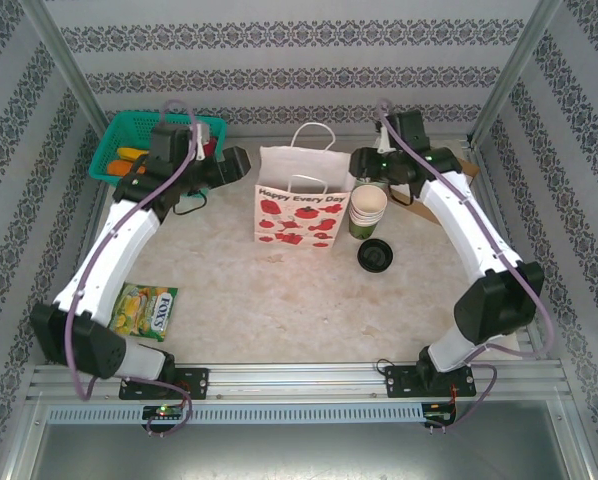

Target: Pack the takeout coffee

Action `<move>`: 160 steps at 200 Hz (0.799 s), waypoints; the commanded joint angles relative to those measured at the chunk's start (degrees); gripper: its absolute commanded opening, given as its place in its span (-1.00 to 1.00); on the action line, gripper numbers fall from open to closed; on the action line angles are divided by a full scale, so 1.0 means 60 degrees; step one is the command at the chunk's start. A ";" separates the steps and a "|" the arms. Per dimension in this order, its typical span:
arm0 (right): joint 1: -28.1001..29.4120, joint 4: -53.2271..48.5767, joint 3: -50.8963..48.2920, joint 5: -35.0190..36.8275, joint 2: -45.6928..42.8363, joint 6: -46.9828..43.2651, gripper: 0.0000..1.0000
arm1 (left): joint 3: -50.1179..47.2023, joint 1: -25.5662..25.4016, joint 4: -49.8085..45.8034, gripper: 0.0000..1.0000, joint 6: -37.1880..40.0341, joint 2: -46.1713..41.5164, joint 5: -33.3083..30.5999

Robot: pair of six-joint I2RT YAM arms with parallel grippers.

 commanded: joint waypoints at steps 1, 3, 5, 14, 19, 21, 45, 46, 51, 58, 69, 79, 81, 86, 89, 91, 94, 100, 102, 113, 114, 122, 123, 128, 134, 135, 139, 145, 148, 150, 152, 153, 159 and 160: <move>-0.0506 0.1162 -0.0717 0.0841 -0.0478 0.0440 0.25 | -0.0961 0.0086 0.2128 0.99 -0.0610 -0.0866 -0.1194; -0.0559 0.1192 -0.0768 0.0717 -0.0508 0.0417 0.25 | -0.1043 0.0089 0.2203 0.99 -0.0643 -0.0940 -0.1286; -0.0605 0.1240 -0.0814 0.0573 -0.0537 0.0379 0.25 | -0.1114 0.0098 0.2277 0.99 -0.0673 -0.1006 -0.1364; -0.0777 0.1303 -0.0892 -0.0236 -0.0605 0.0171 0.23 | -0.1470 0.0104 0.2588 0.99 -0.0727 -0.1248 -0.1561; -0.0797 0.1293 -0.0861 -0.0631 -0.0603 0.0016 0.21 | -0.1589 0.0104 0.2730 0.99 -0.0703 -0.1346 -0.1560; -0.0793 0.1280 -0.0826 -0.0779 -0.0590 -0.0058 0.21 | -0.1617 0.0108 0.2757 0.99 -0.0696 -0.1367 -0.1546; -0.0591 0.0765 -0.0198 -0.1755 -0.0221 -0.0424 0.17 | -0.1331 0.0103 0.2460 0.99 -0.0525 -0.1138 -0.0961; -0.0582 0.0749 -0.0172 -0.1787 -0.0203 -0.0420 0.17 | -0.1300 0.0109 0.2444 0.99 -0.0511 -0.1119 -0.0919; -0.0530 0.0707 -0.0084 -0.1965 -0.0113 -0.0397 0.16 | -0.1121 0.0107 0.2258 0.99 -0.0453 -0.0970 -0.0721; -0.0454 0.0718 -0.0005 -0.2182 0.0003 -0.0372 0.15 | -0.0856 0.0115 0.2013 0.99 -0.0373 -0.0715 -0.0413; -0.0316 0.0722 0.0147 -0.2469 0.0230 -0.0375 0.11 | -0.0447 0.0114 0.1597 0.99 -0.0297 -0.0277 -0.0033; -0.0163 0.0567 0.0378 -0.2618 0.0500 -0.0386 0.06 | -0.0039 0.0105 0.1166 0.99 -0.0224 0.0150 0.0230; -0.0133 0.0523 0.0447 -0.2645 0.0561 -0.0375 0.05 | 0.0048 0.0105 0.1047 0.99 -0.0213 0.0241 0.0275; -0.0048 0.0428 0.0598 -0.2679 0.0687 -0.0344 0.03 | 0.0281 0.0114 0.0772 0.99 -0.0194 0.0459 0.0410; 0.0006 0.0389 0.0697 -0.2696 0.0732 -0.0311 0.02 | 0.0422 0.0113 0.0594 0.99 -0.0178 0.0585 0.0488; 0.0049 0.0365 0.0742 -0.2705 0.0773 -0.0301 0.01 | 0.0515 0.0107 0.0479 0.99 -0.0165 0.0672 0.0544; 0.0092 0.0343 0.0800 -0.2725 0.0835 -0.0256 0.01 | 0.0647 0.0092 0.0325 0.99 -0.0150 0.0800 0.0628; 0.0211 0.0335 0.0893 -0.2763 0.0941 -0.0187 -0.01 | 0.0851 0.0096 0.0059 0.99 -0.0132 0.1004 0.0813; 0.0235 0.0337 0.0923 -0.2762 0.0964 -0.0146 -0.01 | 0.0886 0.0096 -0.0013 0.99 -0.0132 0.1048 0.0871; 0.0392 0.0360 0.1042 -0.2757 0.1111 0.0155 -0.01 | 0.0978 0.0077 -0.0187 0.99 -0.0188 0.1238 0.1157; 0.0401 0.0356 0.1056 -0.2757 0.1122 0.0185 -0.01 | 0.0975 0.0081 -0.0190 0.99 -0.0204 0.1248 0.1202; 0.0490 0.0360 0.1147 -0.2827 0.1230 0.0379 -0.01 | 0.0919 0.0060 -0.0206 0.99 -0.0216 0.1321 0.1501; 0.0501 0.0371 0.1153 -0.2836 0.1233 0.0422 -0.01 | 0.0909 0.0058 -0.0222 0.99 -0.0217 0.1333 0.1520; 0.0564 0.0460 0.1158 -0.2889 0.1261 0.0636 -0.01 | 0.0899 0.0039 -0.0296 0.99 -0.0219 0.1362 0.1574; 0.0664 0.0609 0.1143 -0.2992 0.1311 0.0863 -0.01 | 0.0856 0.0019 -0.0409 0.99 -0.0234 0.1367 0.1506; 0.0683 0.0634 0.1143 -0.3021 0.1317 0.0905 -0.01 | 0.0848 0.0016 -0.0426 0.99 -0.0234 0.1363 0.1464; 0.0750 0.0750 0.1135 -0.3105 0.1355 0.1080 -0.01 | 0.0806 0.0016 -0.0500 0.99 -0.0245 0.1370 0.1335; 0.0887 0.0903 0.1121 -0.3150 0.1412 0.1378 0.00 | 0.0740 0.0024 -0.0578 0.99 -0.0261 0.1365 0.1181; 0.0953 0.0956 0.1141 -0.3152 0.1446 0.1497 0.00 | 0.0711 0.0014 -0.0624 0.99 -0.0256 0.1370 0.1098; 0.1003 0.0976 0.1154 -0.3145 0.1471 0.1550 0.01 | 0.0701 0.0013 -0.0649 0.99 -0.0258 0.1370 0.1060; 0.1049 0.0991 0.1168 -0.3143 0.1499 0.1618 0.01 | 0.0695 0.0016 -0.0670 0.99 -0.0251 0.1366 0.1017; 0.1073 0.1001 0.1178 -0.3140 0.1514 0.1656 0.01 | 0.0686 0.0014 -0.0681 0.99 -0.0250 0.1363 0.1000; 0.1217 0.1065 0.1226 -0.3048 0.1588 0.1857 0.02 | 0.0663 0.0022 -0.0732 0.99 -0.0270 0.1380 0.0992; 0.1238 0.1082 0.1229 -0.3027 0.1595 0.1878 0.02 | 0.0663 0.0017 -0.0741 0.99 -0.0266 0.1377 0.1002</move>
